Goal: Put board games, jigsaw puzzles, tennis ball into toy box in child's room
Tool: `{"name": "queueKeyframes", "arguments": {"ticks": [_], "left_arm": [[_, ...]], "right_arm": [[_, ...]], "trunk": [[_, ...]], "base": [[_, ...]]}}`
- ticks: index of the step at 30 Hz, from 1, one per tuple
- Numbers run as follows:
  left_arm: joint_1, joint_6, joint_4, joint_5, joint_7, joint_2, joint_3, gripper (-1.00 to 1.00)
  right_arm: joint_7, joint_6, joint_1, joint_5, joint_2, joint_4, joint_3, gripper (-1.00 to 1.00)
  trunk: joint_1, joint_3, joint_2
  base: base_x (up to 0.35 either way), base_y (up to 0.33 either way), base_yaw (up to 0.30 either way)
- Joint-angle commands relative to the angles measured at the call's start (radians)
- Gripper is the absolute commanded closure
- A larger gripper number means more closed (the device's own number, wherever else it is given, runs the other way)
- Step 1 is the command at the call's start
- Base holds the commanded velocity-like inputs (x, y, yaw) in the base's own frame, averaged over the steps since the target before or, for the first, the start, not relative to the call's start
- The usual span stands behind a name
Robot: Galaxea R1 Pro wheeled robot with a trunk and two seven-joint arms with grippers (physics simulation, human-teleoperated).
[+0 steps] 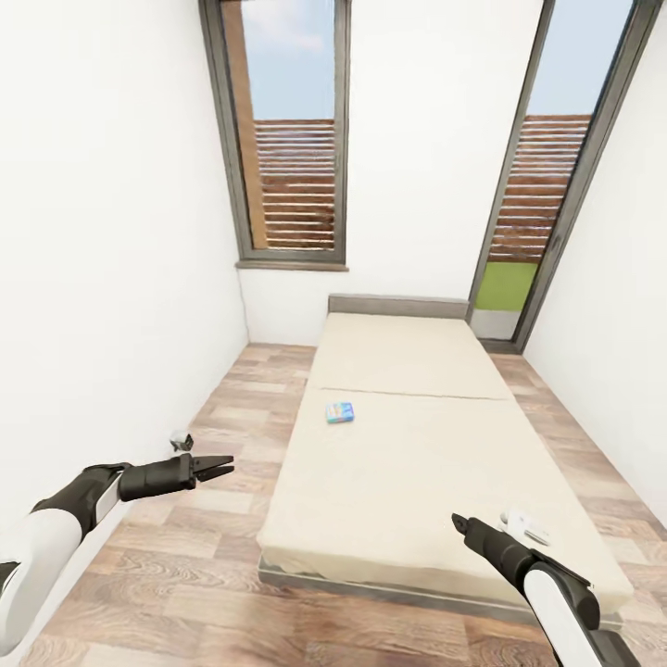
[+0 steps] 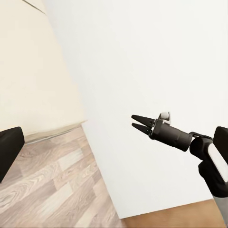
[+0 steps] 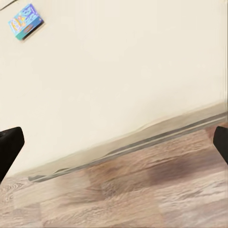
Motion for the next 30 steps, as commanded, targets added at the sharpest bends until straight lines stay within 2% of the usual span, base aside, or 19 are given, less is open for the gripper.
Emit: {"name": "queueKeyframes", "arguments": {"ticks": [1, 6, 13, 30], "left_arm": [[-0.001, 0.01, 0.0, -0.002, -0.004, 0.0, 0.002, -1.0], [-0.001, 0.01, 0.0, -0.002, -0.004, 0.0, 0.002, -1.0], [-0.001, 0.009, 0.0, -0.002, -0.004, 0.0, 0.002, -1.0], [-0.001, 0.009, 0.0, -0.002, -0.004, 0.0, 0.002, -1.0]], "right_arm": [[-0.01, 0.001, -0.001, -0.009, -0.001, -0.001, 0.002, -1.0], [-0.01, 0.001, -0.001, -0.009, -0.001, -0.001, 0.002, -1.0], [-0.01, 0.001, -0.001, -0.009, -0.001, 0.002, 0.002, -1.0], [-0.01, 0.001, -0.001, -0.011, -0.001, 0.005, 0.001, -1.0]], "trunk": [[0.001, -0.001, -0.002], [0.001, 0.004, -0.002], [0.001, 0.012, -0.002], [0.001, 0.03, -0.002]], "base": [[0.032, 0.002, -0.244], [0.016, 0.061, -0.244], [0.052, 0.22, -0.244], [0.148, 0.231, -0.244]]}}
